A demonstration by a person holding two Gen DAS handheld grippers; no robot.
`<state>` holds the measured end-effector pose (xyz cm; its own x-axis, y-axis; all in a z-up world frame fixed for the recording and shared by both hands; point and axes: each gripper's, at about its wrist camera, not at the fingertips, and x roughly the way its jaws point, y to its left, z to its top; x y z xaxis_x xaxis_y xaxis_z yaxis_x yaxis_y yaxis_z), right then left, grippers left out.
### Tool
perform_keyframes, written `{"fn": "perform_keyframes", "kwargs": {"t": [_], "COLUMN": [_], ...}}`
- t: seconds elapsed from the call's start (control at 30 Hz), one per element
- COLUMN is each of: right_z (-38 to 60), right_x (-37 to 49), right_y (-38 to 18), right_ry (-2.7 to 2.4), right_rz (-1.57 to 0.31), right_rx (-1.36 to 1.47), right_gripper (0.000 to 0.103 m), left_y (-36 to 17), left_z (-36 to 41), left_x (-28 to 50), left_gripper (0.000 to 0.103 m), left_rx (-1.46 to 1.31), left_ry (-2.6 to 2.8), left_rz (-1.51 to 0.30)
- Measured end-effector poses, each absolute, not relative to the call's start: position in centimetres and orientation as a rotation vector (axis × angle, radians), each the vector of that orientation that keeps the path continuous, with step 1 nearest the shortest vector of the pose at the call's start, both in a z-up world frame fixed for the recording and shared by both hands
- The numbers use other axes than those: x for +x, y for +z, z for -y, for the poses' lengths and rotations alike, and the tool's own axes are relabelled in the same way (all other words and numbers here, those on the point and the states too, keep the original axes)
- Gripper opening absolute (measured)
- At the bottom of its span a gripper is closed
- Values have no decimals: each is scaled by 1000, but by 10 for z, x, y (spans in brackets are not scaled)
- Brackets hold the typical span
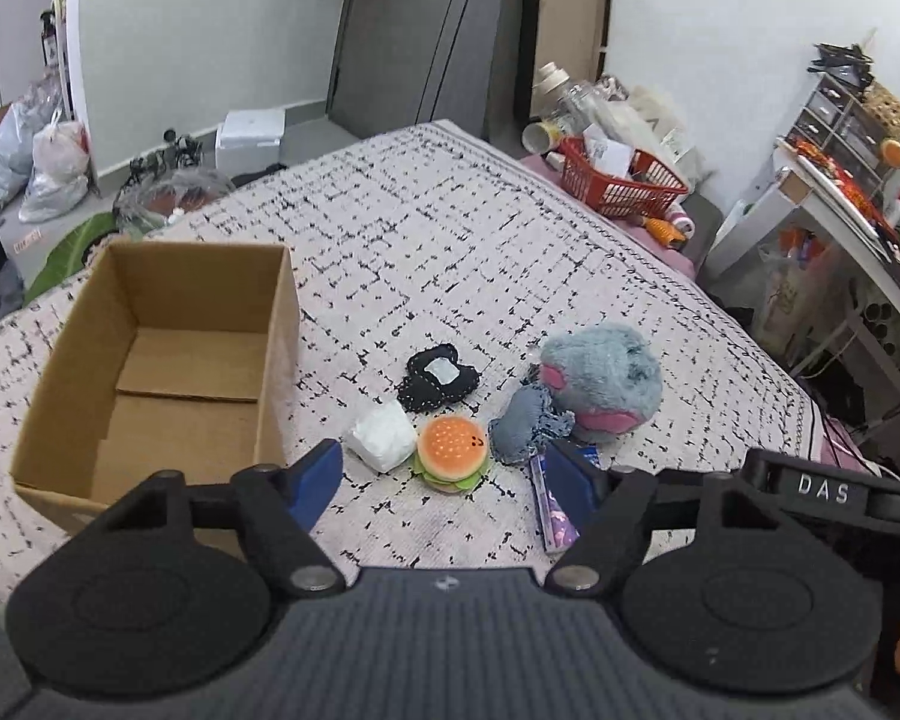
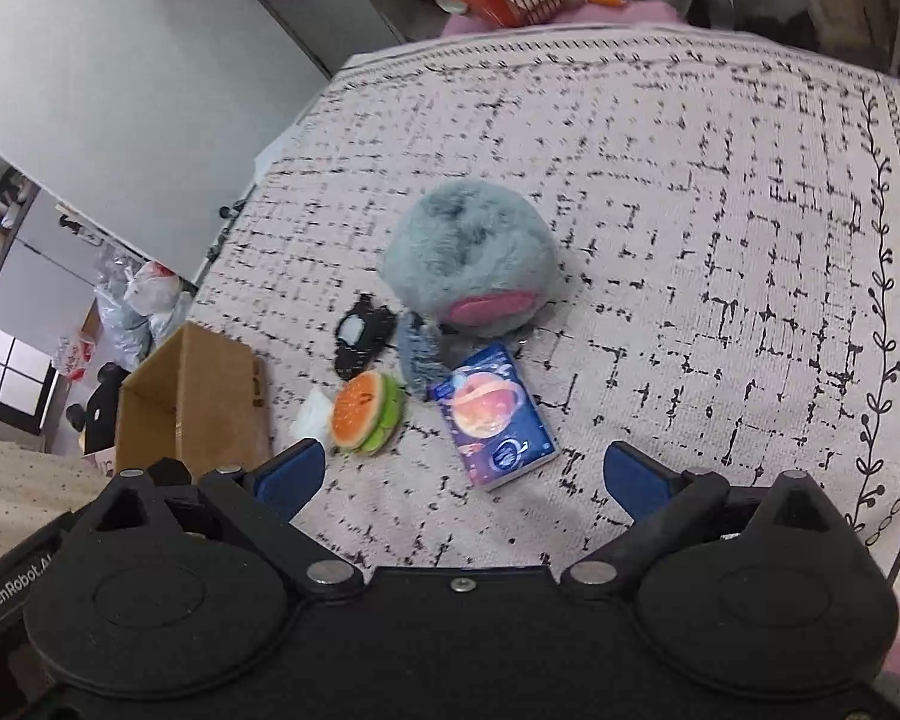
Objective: Organize soft objects
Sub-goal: 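Grasp the plush hamburger with the left tool while the right tool grasps the blue card pack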
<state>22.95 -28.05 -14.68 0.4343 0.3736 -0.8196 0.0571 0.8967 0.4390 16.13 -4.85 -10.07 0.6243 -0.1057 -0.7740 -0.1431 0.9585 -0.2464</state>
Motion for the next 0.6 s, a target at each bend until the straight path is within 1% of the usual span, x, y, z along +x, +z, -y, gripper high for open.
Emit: {"fn": "perform_keyframes", "kwargs": {"t": [0.03, 0.1, 0.23, 0.33, 0.4, 0.47, 0.6], "right_z": [282, 284, 285, 285, 285, 285, 285], "right_x": [232, 239, 251, 258, 263, 268, 276], "right_y": [-151, -160, -176, -187, -195, -203, -214], "right_ry": [203, 205, 200, 190, 184, 179, 174], "right_rz": [-1122, -1150, -1196, -1221, -1240, -1263, -1288], "right_rx": [447, 473, 503, 505, 506, 513, 518], "right_gripper": [97, 91, 85, 81, 77, 75, 74], "left_y": [-105, -113, -129, -142, -152, -162, -181], "left_z": [48, 49, 52, 53, 55, 57, 60], "left_x": [166, 174, 190, 203, 212, 218, 231], "left_gripper": [69, 66, 61, 60, 60, 59, 59], "left_rx": [-309, -325, -340, -362, -371, -379, -390], "left_ry": [24, 23, 20, 13, 14, 16, 16], "left_rz": [-907, -919, -938, -959, -977, -999, -1035]}}
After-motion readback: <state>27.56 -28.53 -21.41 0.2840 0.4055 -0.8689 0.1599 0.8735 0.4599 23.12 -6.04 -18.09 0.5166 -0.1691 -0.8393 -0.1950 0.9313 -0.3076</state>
